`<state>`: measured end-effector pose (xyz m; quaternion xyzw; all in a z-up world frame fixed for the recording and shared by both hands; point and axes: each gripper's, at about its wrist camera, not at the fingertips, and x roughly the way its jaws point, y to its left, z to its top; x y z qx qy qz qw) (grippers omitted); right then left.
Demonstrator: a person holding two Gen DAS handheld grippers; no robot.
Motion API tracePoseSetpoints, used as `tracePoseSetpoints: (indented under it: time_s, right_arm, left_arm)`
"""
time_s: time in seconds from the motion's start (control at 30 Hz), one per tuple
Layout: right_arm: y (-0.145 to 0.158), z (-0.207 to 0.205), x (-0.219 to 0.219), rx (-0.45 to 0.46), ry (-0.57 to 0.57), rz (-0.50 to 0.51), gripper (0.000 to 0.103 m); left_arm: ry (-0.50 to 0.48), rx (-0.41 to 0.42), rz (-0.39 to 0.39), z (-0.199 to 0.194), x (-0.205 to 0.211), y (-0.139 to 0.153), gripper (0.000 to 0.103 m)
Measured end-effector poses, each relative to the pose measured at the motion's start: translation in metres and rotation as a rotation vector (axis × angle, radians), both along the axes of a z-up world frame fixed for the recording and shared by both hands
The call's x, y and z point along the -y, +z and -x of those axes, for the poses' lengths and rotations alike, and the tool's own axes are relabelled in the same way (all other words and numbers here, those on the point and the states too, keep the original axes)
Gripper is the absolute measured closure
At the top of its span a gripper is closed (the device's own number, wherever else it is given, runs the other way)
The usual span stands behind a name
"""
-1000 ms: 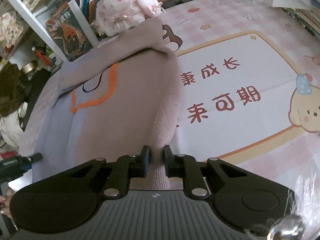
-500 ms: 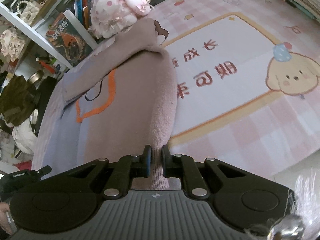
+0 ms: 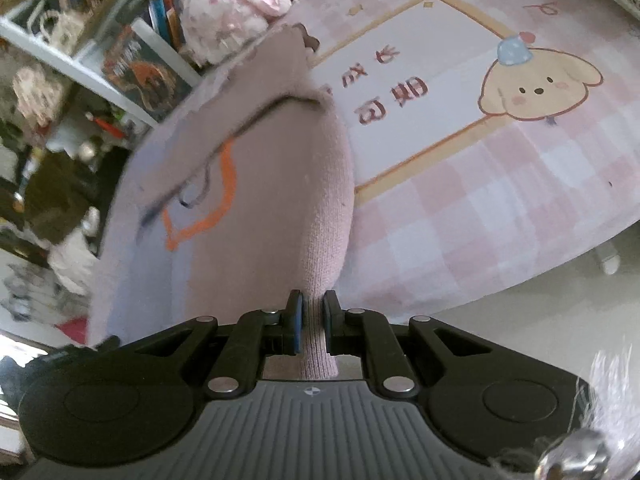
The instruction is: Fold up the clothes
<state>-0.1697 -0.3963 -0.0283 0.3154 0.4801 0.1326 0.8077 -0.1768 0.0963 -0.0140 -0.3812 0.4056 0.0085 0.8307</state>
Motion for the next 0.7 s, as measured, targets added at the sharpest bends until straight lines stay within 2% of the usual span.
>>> tracePoseSetpoints:
  time_s: [0.07,0.27,0.37,0.5,0.7]
  right_arm:
    - [0.010,-0.002,0.006,0.024,-0.018,-0.073,0.093]
    - [0.050,-0.031,0.024,0.172,-0.101,-0.299,0.093]
    - [0.063,-0.052,0.030,0.227,-0.143,-0.359,0.093]
    - [0.074,-0.087,0.031,0.260,-0.187,-0.381,0.094]
    - [0.078,-0.139,0.026,0.278,-0.228,-0.350,0.094]
  left_arm:
    - [0.024,0.030,0.033,-0.001,-0.002,0.007,0.099]
    - [0.081,0.198,0.134,-0.031,-0.014,0.037,0.099]
    - [0.092,0.263,0.176,-0.056,-0.016,0.045,0.099]
    - [0.093,0.306,0.207,-0.099,-0.016,0.050,0.099]
    - [0.095,0.295,0.199,-0.154,-0.017,0.043,0.099]
